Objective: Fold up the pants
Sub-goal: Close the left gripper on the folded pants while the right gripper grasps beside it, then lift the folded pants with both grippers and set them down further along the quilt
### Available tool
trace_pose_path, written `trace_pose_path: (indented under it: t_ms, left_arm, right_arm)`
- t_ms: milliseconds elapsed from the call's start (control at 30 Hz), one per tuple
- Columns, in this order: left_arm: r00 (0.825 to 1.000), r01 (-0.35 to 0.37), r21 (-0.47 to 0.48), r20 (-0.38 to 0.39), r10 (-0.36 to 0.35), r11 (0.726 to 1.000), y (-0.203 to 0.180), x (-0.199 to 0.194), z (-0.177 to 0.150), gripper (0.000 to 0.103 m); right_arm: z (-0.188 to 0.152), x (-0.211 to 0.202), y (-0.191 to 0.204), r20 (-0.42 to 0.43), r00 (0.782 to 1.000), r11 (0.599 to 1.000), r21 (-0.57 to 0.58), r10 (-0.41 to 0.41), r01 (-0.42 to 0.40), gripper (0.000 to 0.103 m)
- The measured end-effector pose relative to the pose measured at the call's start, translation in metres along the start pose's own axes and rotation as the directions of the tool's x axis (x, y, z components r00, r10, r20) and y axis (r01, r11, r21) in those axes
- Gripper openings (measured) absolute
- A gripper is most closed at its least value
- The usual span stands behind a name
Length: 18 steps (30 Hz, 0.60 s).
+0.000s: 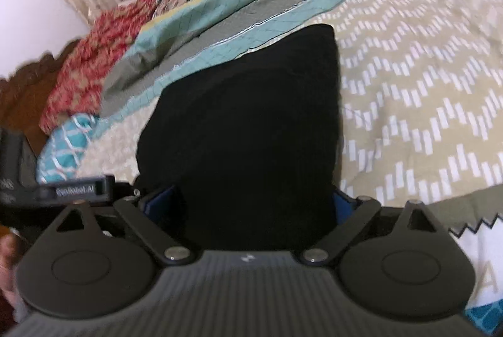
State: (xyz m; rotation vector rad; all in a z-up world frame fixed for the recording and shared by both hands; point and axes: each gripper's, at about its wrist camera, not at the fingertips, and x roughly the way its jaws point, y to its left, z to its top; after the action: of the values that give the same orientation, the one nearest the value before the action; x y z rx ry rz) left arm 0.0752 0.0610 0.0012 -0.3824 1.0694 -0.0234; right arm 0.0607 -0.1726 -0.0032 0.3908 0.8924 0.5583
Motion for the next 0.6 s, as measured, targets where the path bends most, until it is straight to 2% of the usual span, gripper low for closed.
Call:
trace_pose_path:
  t_ms: [33,67,100,200,233,367,500,600]
  left_arm:
    - [1.0,0.025,0.01,0.006,-0.025,1.0,-0.003,-0.002,0.0,0.066]
    - [0.999,0.046,0.017,0.012,-0.046,0.999,-0.006,-0.005,-0.001,0.063]
    - [0.999,0.04,0.028,0.024,-0.04,0.999,-0.01,-0.007,-0.001,0.059]
    - [0.998,0.041,0.051,0.052,-0.044,0.998,-0.019,-0.013,0.001,0.043]
    - [0.996,0.057,0.051,0.068,-0.061,0.997,-0.02,-0.018,0.003,0.038]
    - [0.976,0.12,0.103,0.17,-0.136,0.987,-0.029,-0.044,0.018,0.037]
    - [0.952,0.105,0.167,0.269,-0.147,0.98,-0.039,-0.055,0.043,0.037]
    - [0.928,0.096,0.189,0.338,-0.156,0.977,-0.043,-0.052,0.068,0.037]
  right_arm:
    - [0.0,-0.001,0.002,0.004,1.0,1.0,-0.01,-0.007,0.007,0.088]
    - [0.0,-0.004,0.003,0.016,1.0,1.0,-0.011,-0.009,0.009,0.079]
    - [0.0,-0.007,0.004,0.033,0.999,1.0,-0.019,-0.014,0.015,0.065]
    - [-0.002,-0.02,0.022,0.112,0.993,0.991,-0.121,-0.036,0.05,0.043]
    - [-0.002,-0.023,0.029,0.137,0.99,0.986,-0.158,-0.037,0.059,0.042]
    - [0.003,-0.028,0.045,0.216,0.976,0.968,-0.238,-0.023,0.076,0.039]
    - [0.02,-0.027,0.057,0.327,0.945,0.94,-0.321,0.0,0.112,0.039]
    - [0.04,-0.017,0.063,0.413,0.911,0.903,-0.396,0.016,0.164,0.039]
